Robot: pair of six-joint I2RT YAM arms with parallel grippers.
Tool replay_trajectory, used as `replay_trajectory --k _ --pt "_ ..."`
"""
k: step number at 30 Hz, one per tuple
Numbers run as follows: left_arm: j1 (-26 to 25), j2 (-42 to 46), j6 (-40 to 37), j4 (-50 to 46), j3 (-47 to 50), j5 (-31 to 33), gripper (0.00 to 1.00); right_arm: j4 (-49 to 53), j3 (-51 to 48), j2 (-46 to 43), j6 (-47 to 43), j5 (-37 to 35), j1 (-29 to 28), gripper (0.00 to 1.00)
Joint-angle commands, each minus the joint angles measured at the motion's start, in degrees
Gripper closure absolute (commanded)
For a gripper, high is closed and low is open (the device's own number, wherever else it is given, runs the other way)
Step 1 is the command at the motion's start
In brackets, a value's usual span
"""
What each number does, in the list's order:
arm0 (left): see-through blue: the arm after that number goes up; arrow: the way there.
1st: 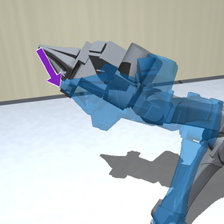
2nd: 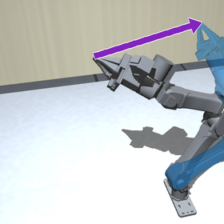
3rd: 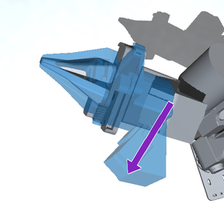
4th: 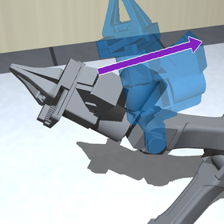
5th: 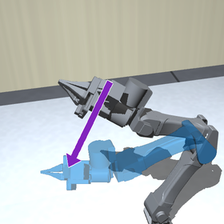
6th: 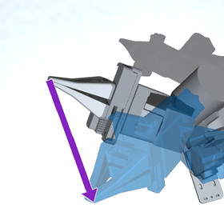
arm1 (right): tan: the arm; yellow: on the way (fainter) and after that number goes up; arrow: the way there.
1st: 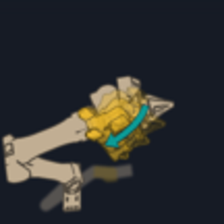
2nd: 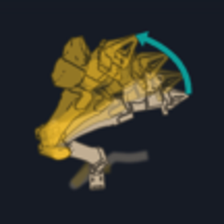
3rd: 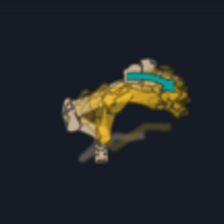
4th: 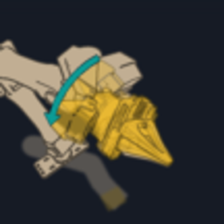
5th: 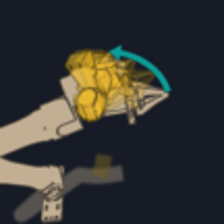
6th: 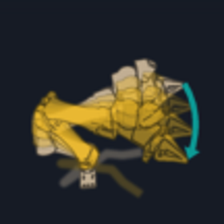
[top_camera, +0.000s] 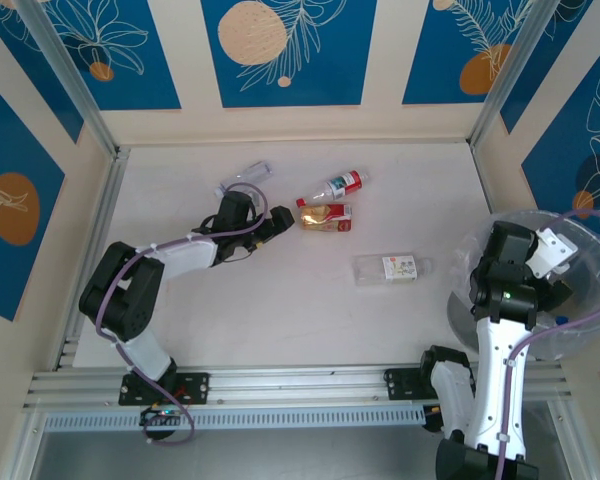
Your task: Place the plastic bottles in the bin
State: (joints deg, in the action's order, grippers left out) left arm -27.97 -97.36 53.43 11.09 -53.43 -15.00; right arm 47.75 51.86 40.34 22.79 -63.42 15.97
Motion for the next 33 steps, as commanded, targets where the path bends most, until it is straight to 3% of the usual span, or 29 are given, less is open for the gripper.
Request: replay_trajectory --k 1,5,13,20,27,33 --pt "0.3 -0.6 -1.2 -1.2 -2.0 -1.1 0.01 4.6 1.1 0.2 3.6 1.6 -0.1 0.12" --pt "0.3 -0.6 -0.7 -0.6 -1.8 -0.9 0.01 3.9 4.6 -0.1 2.3 4.4 -0.3 0.01" --pt "0.3 -0.5 -0.2 -1.0 -2.2 -1.5 0.01 3.3 9.9 -2.2 -2.0 9.2 -3.2 0.01" --pt "0.2 0.5 -0.1 -1.1 -2.6 -1.4 0.01 2.3 9.1 -3.8 2.1 17.3 -4.3 0.01" --pt "-3.0 1.2 -9.5 -8.3 -7.0 0.1 0.01 1.2 13.9 -4.9 2.1 32.6 -5.1 0.01" --pt "-8.8 1.3 -20.7 -12.5 -11.9 4.3 0.01 2.7 16.8 -3.9 5.3 37.6 -5.8 0.01"
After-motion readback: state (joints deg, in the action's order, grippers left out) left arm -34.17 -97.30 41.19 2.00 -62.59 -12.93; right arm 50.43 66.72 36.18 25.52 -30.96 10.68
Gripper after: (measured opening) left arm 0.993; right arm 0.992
